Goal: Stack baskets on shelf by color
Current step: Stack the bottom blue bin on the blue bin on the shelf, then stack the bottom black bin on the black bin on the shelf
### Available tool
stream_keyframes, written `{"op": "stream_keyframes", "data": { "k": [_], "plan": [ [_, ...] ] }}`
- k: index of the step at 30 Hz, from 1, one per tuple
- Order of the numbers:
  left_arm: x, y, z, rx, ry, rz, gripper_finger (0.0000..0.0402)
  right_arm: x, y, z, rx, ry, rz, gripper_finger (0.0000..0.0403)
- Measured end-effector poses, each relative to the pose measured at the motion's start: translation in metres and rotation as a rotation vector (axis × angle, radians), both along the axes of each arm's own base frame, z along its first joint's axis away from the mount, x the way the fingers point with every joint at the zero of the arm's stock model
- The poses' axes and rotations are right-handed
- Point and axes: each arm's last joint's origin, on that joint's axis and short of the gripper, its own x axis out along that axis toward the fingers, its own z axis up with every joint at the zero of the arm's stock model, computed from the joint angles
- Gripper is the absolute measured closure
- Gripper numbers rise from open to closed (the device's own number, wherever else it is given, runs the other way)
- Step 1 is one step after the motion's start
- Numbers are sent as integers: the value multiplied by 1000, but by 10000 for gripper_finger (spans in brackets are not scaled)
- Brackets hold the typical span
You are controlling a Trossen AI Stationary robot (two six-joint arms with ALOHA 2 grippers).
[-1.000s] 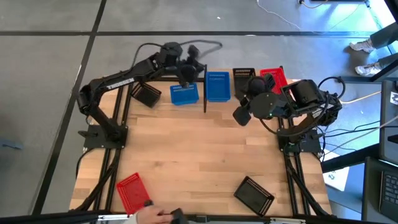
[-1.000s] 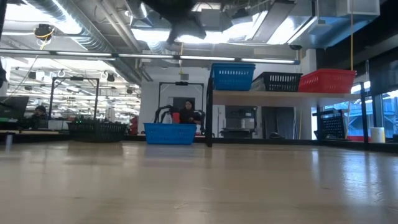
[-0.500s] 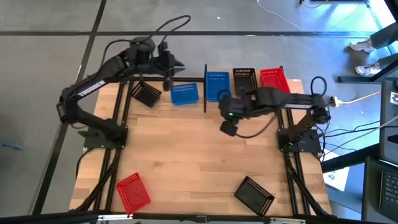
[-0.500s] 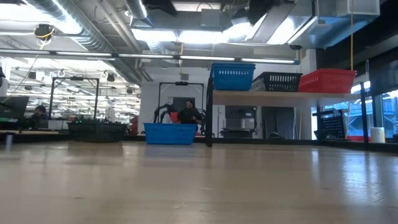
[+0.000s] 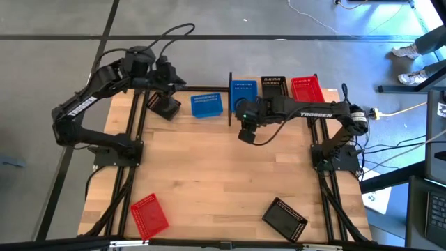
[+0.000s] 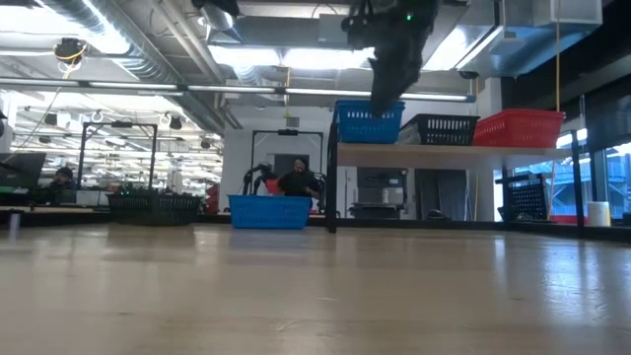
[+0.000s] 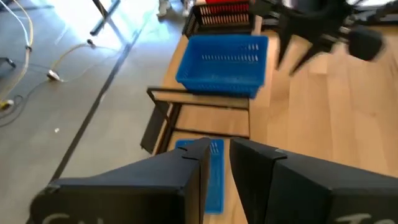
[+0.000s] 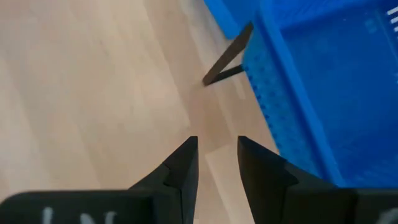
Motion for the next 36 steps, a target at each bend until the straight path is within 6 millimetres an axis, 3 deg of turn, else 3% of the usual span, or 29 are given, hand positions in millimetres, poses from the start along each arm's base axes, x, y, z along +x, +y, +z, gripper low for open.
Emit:
{"op": "stream_keyframes", "data": {
  "k": [7, 13, 21, 25, 30, 33, 36],
  "plan": [
    [-7, -4, 2, -1, 4, 1, 346, 2, -15, -15, -28, -28, -13, 292],
    [-7, -4, -1, -11, 34, 5, 346, 1, -19, -14, -127, -9, -39, 292],
    [-9, -4, -4, -9, 72, 42, 347, 1, -19, -13, -115, -13, -34, 292],
    [-10, -5, -7, -69, 80, 71, 347, -1, -4, 4, -34, -52, 38, 292],
    [-17, -9, -17, -162, 179, 92, 347, -12, 31, 42, 12, -129, 159, 293],
    [-18, -11, -19, -228, 187, 98, 347, -33, 54, 65, 70, -154, 179, 293],
    [-16, -16, -19, -280, 169, 71, 347, -57, 76, 75, 151, -135, 121, 293]
  ]
}}
